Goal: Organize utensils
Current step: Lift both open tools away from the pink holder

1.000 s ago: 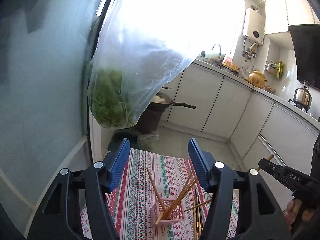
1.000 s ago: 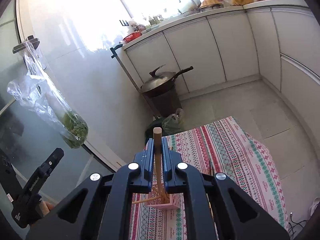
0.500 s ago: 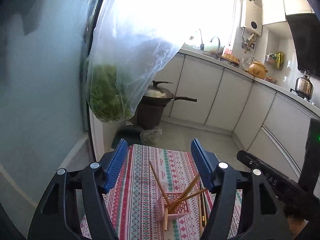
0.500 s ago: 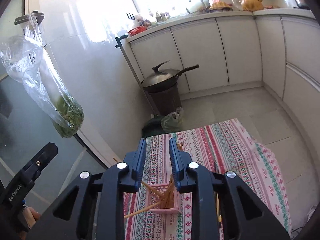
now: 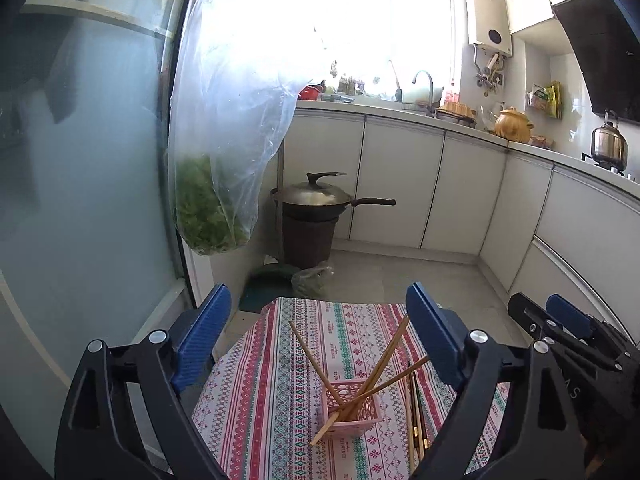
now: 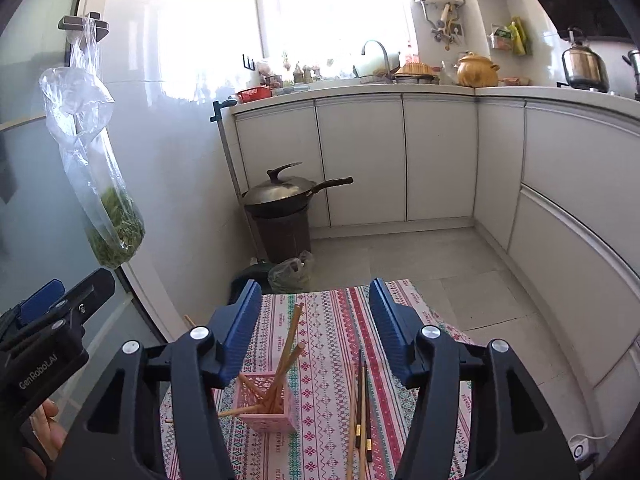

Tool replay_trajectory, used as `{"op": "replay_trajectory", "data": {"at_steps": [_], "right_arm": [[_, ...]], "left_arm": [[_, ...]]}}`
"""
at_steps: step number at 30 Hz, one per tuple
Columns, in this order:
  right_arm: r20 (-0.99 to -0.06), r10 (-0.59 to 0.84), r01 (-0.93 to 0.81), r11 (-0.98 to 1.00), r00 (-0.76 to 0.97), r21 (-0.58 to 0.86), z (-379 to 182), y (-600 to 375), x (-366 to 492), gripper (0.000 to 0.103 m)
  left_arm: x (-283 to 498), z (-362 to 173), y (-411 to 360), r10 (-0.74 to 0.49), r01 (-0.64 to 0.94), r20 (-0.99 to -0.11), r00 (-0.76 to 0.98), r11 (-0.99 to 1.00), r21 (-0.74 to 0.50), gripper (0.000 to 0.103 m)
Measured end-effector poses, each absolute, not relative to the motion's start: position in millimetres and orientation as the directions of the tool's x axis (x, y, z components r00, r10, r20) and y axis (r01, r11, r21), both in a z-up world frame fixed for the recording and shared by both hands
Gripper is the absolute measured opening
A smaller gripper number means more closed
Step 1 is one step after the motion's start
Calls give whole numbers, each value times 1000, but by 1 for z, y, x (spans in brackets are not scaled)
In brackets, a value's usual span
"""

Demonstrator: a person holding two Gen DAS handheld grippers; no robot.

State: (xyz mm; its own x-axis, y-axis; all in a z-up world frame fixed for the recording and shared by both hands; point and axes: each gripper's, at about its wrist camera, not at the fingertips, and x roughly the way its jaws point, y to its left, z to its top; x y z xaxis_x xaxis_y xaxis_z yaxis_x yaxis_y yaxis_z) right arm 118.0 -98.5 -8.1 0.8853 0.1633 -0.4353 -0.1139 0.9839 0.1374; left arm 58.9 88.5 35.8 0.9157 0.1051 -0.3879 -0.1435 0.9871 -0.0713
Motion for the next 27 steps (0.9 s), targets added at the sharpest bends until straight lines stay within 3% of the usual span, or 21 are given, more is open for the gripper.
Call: {"op": "replay_trajectory", "data": {"at_steps": [9, 18, 27], "right_arm": [[-432, 79, -26, 992, 898, 126, -7, -117, 108, 77], [-461, 19, 41, 992, 887, 121, -16, -134, 102, 96], [-524, 25, 66, 986, 851, 153, -34, -159, 93, 96]], "left_arm": [[52, 32, 78, 103, -136, -396, 912, 989, -58, 94], [46, 26, 64, 93, -121, -419, 903, 992, -40, 96], [43, 11, 48, 76, -91, -464, 883, 996, -9, 96]]}}
